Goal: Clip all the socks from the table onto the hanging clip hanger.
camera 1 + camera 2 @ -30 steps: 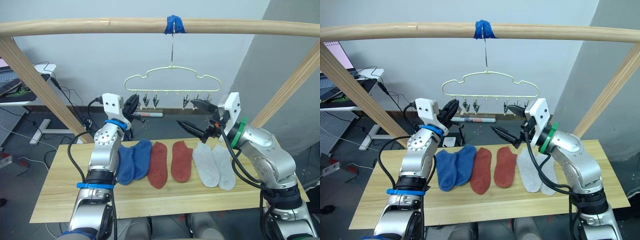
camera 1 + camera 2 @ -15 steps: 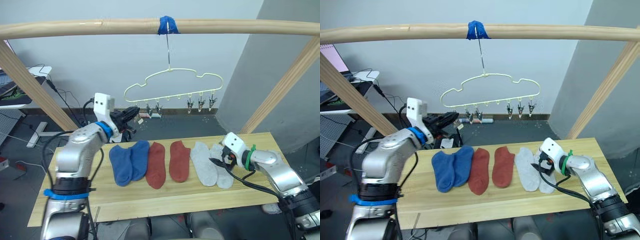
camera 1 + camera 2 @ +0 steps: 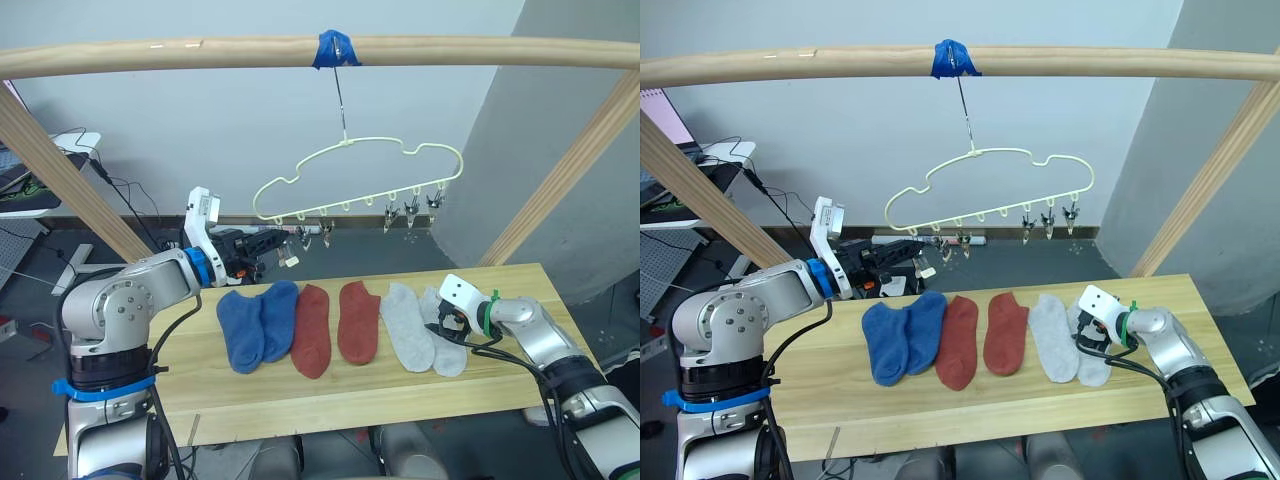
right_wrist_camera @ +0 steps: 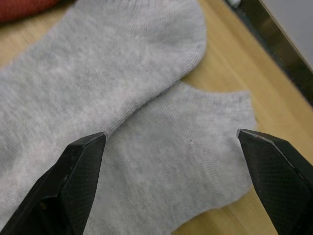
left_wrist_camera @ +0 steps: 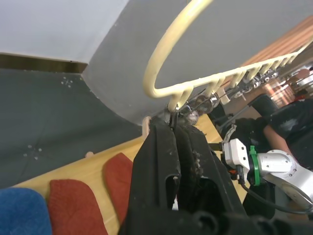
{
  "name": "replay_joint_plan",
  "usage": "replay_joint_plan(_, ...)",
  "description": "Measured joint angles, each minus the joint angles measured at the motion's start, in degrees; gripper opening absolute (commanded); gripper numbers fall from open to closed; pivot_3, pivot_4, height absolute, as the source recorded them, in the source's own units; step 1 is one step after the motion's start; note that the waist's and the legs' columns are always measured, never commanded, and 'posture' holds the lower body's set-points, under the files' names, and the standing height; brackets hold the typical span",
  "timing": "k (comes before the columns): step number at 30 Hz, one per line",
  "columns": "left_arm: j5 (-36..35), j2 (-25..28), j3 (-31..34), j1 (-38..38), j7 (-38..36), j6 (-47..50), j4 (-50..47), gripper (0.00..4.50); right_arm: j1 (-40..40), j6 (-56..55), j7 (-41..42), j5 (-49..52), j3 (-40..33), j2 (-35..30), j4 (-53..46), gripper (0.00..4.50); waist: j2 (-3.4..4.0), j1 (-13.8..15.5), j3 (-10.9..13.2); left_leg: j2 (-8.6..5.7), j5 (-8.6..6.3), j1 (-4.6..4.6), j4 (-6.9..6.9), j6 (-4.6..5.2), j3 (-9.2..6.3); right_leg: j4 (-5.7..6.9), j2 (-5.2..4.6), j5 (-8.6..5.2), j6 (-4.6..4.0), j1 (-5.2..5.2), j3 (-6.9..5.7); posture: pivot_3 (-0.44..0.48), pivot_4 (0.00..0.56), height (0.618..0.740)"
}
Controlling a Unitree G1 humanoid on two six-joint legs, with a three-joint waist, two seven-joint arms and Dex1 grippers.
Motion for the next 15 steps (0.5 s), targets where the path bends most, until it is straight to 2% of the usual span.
replay_joint_plan(3, -0.17, -0.36, -0.07, 0.65, 0.80, -0.07, -1.26, 0.02, -1.49, -1.55, 0.80, -1.70, 0.38, 0.91, 4.85, 4.50, 0.00, 0.08, 0.00, 0.00, 0.00, 0.02, 0.00, 0.00, -0.04, 0.04, 0.01, 0.00, 0.00, 0.01, -0.02, -0.104, 0.172, 0.740)
replay_joint_plan(6, -0.22, -0.38, -0.09, 0.99, 1.11, -0.10, -1.79, 0.00, -2.28, -2.55, 1.90, -1.82, 0.33, 1.24, 6.81, 3.88, 0.00, 0.04, 0.00, 0.00, 0.00, 0.05, 0.01, 0.00, -0.02, 0.03, 0.01, 0.01, 0.00, 0.07, -0.01, -0.099, 0.171, 0.740)
replay_joint_plan(15, -0.71, -0.38, -0.27, 2.40, 1.17, -0.56, -3.54, 0.00, -1.82, -1.86, 4.72, -1.74, -0.12, 1.25, 7.08, 0.71, 0.00, 0.08, -0.01, 0.00, 0.01, 0.08, 0.03, -0.01, -0.03, 0.05, 0.01, 0.01, 0.00, 0.09, -0.01, -0.091, 0.160, 0.740)
